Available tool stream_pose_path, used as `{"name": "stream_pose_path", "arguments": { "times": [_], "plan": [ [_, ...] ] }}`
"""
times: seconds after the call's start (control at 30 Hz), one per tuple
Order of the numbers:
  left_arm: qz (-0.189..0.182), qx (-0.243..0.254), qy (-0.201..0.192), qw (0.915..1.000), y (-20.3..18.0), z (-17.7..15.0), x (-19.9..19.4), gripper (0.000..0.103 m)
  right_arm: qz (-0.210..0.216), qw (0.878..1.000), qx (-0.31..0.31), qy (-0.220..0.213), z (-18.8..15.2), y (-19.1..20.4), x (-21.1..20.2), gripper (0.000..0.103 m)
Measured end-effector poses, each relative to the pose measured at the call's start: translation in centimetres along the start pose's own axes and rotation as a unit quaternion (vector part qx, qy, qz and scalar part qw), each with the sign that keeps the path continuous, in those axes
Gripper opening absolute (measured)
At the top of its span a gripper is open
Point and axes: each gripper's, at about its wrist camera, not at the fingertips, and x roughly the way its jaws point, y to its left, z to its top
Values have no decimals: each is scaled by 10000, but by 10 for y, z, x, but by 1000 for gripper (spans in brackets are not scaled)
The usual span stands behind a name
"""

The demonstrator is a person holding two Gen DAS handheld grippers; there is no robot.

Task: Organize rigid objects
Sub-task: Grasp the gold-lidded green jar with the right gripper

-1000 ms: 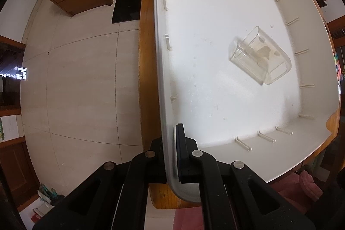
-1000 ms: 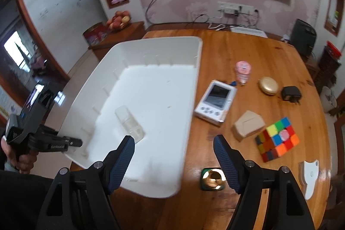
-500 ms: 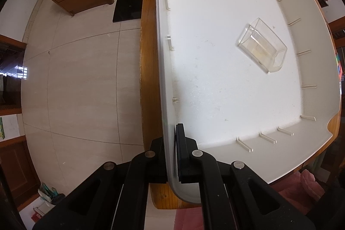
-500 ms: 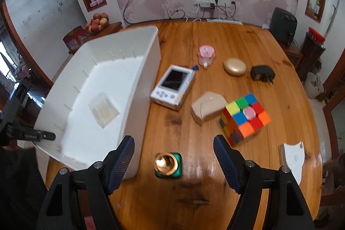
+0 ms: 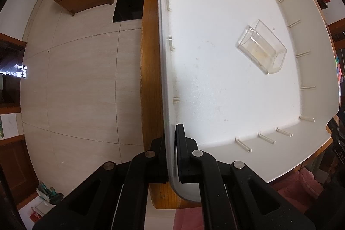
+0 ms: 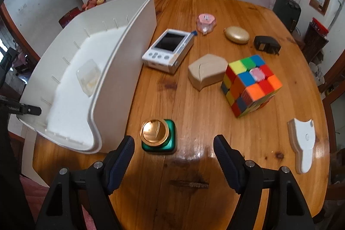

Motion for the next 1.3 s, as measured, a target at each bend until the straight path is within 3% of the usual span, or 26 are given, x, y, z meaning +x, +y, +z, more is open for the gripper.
{"name": "stream_pose_path", "arguments": {
  "times": [0.4,0.8,0.87,1.3],
  "plan": [
    [28,123,-103,9999,-11,-5,-5,5,93,9996,60,250,-1,4,21,75],
    [-73,172,-136,9997,-3,-4,-2,5,256,9991,28,342,6,7,34,52],
    [-89,166,-141,9997,-1,-5,-1,5,355,9988,12,346,6,8,34,42],
    [-185,181,-203,9995,7,-8,1,4,338,9985,232,367,9,5,29,42]
  ]
}}
